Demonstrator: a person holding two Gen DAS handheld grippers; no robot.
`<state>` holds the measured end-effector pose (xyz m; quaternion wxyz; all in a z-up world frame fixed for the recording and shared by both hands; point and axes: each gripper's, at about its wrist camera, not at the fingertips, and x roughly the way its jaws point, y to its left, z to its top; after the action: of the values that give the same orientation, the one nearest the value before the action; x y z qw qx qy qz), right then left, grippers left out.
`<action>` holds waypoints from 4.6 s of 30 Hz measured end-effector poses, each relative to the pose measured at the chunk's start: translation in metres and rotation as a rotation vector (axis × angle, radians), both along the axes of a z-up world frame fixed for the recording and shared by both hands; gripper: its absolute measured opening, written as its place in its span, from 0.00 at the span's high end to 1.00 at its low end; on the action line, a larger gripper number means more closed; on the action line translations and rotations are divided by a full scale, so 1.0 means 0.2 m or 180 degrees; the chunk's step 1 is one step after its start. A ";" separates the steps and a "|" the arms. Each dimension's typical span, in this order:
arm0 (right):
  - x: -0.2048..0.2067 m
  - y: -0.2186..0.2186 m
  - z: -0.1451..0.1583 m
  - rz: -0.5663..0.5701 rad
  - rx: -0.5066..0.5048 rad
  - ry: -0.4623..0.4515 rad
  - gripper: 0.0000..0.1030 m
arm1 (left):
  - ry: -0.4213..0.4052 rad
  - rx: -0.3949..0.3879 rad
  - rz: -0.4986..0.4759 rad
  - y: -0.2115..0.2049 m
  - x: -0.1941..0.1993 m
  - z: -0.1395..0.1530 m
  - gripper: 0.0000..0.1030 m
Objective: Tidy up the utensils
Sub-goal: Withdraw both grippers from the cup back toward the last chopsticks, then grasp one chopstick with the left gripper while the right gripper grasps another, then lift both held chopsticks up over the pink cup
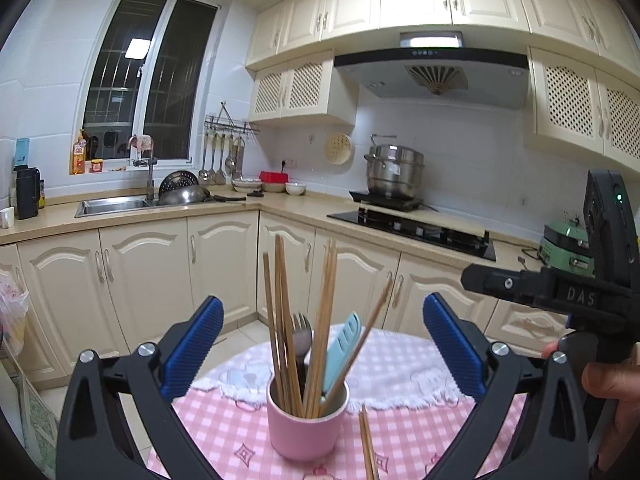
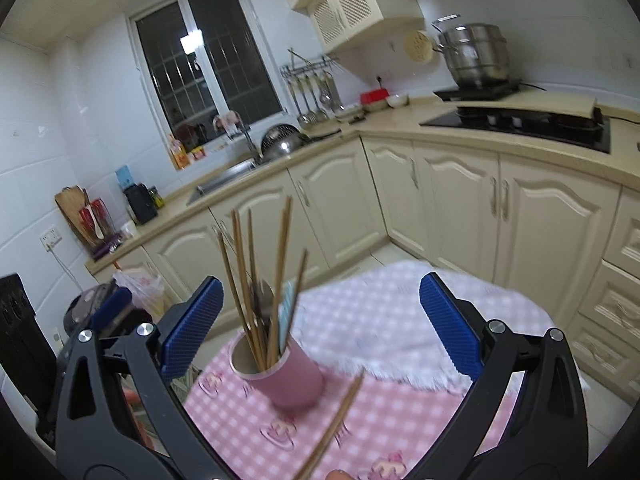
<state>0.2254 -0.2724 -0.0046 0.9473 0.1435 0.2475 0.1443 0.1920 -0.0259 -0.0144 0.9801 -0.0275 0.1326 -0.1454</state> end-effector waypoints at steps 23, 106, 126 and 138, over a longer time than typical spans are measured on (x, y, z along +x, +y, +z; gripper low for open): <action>-0.13 0.16 -0.67 0.0098 -0.0552 0.1284 0.06 | 0.0710 0.0211 0.0059 0.03 -0.07 -0.36 0.05; -0.09 0.05 -0.72 0.0612 -0.0398 0.1168 0.94 | 0.1607 0.0824 -0.0733 -0.26 0.01 -0.71 0.95; -0.19 0.04 -0.28 0.0699 0.0126 0.0200 0.94 | 0.0417 0.0176 -0.0318 -0.02 -0.12 -0.27 0.95; -0.10 0.17 0.12 0.0826 0.0025 -0.0312 0.94 | -0.0299 -0.0206 -0.0191 0.08 -0.02 0.06 0.95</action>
<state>0.2062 -0.2391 0.0188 0.9310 0.1068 0.2168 0.2734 0.1878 -0.0099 -0.0033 0.9790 -0.0484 0.0823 -0.1801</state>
